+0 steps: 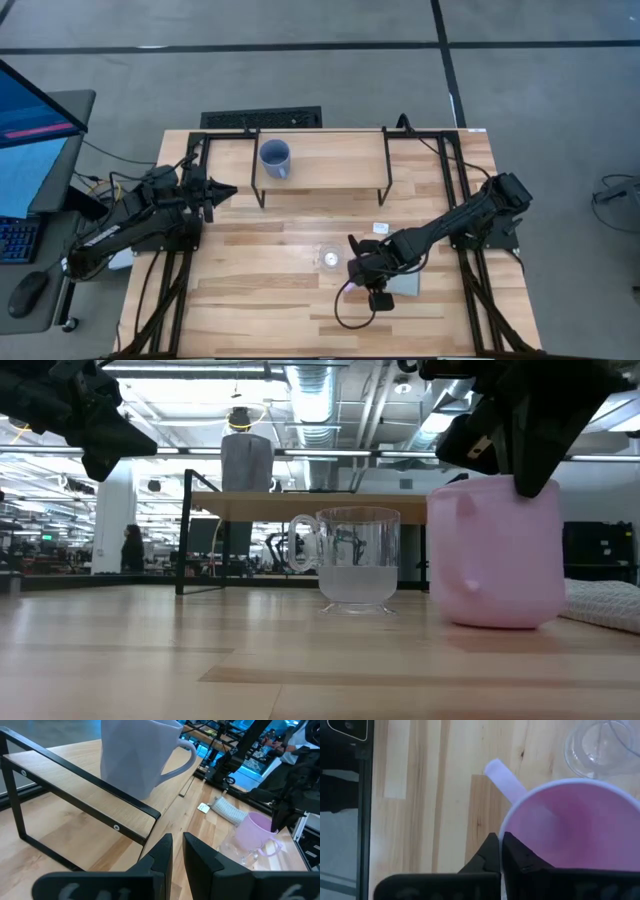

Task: Stack small to large cups/mugs on shelf
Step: Put the pink cup on the shelf

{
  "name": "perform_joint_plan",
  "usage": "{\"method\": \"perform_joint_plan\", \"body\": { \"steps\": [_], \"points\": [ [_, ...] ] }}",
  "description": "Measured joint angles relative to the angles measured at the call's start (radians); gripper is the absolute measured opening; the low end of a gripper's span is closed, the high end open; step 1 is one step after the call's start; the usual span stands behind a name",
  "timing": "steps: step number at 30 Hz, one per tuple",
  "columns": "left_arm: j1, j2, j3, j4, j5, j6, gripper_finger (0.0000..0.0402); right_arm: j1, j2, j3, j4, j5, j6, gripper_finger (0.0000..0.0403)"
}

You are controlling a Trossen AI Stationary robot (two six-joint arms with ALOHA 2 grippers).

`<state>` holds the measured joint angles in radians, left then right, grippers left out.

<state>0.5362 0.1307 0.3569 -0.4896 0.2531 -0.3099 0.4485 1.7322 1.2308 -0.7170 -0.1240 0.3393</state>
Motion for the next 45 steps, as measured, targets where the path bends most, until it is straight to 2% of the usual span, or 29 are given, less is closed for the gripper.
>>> {"method": "perform_joint_plan", "body": {
  "steps": [7,19,25,37,45],
  "points": [
    [0.000,0.000,0.000,0.000,0.000,0.000,0.0033,-0.002,0.000,0.002,-0.011,0.000,0.000,0.0011],
    [0.000,0.000,0.000,0.000,-0.001,-0.005,0.0033,-0.045,0.005,0.125,-0.293,0.070,-0.006,0.0008],
    [0.000,0.000,0.000,0.000,0.000,-0.005,0.0033,-0.060,0.005,0.184,-0.371,0.107,-0.015,0.0008],
    [0.000,0.000,0.000,0.000,0.004,-0.003,0.0033,-0.117,0.004,0.379,-0.640,0.254,-0.067,0.0008],
    [0.000,0.000,0.000,0.000,0.005,0.002,0.0033,-0.213,0.003,0.504,-0.694,0.294,-0.180,0.0008]
  ]
}}
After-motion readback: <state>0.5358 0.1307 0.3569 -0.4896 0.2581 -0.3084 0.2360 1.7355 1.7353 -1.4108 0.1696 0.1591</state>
